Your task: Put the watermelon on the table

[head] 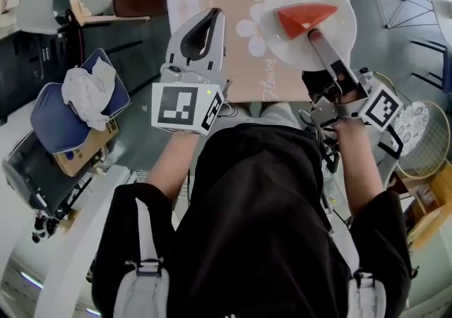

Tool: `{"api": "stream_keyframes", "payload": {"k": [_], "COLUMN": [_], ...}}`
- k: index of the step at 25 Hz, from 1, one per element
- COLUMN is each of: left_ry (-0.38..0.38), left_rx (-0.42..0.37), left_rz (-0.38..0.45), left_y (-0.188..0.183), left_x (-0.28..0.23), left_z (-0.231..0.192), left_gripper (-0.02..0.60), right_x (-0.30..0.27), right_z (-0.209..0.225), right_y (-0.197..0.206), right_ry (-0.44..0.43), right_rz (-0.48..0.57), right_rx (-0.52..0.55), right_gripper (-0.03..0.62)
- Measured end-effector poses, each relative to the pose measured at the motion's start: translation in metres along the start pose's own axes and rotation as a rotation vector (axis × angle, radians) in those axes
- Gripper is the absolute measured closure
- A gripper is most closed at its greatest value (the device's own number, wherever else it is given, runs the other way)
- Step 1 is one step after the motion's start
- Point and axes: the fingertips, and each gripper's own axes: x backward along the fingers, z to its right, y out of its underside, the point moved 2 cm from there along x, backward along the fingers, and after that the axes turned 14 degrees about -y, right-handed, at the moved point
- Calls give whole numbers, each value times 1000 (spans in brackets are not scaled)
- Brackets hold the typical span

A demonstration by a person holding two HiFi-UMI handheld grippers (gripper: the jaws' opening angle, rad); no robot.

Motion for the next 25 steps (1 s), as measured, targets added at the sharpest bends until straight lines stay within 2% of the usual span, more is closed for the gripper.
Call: {"api": "stream_keyframes", "payload": {"k": [18, 25], "left_ry": [-35, -25], "left_rx": [26, 29], "left_rz": [-46, -70], "left_y": [56, 75], "left_x": [-26, -33], "left_z": [0, 5], "left_gripper": [569, 569], "right_x": [22, 27], "right_z": [59, 78], "right_y": [8, 14], "right_ry": [24, 30], "right_rz": [-30, -27], "right_rx": [-67, -90], "right_gripper": [569, 569]}}
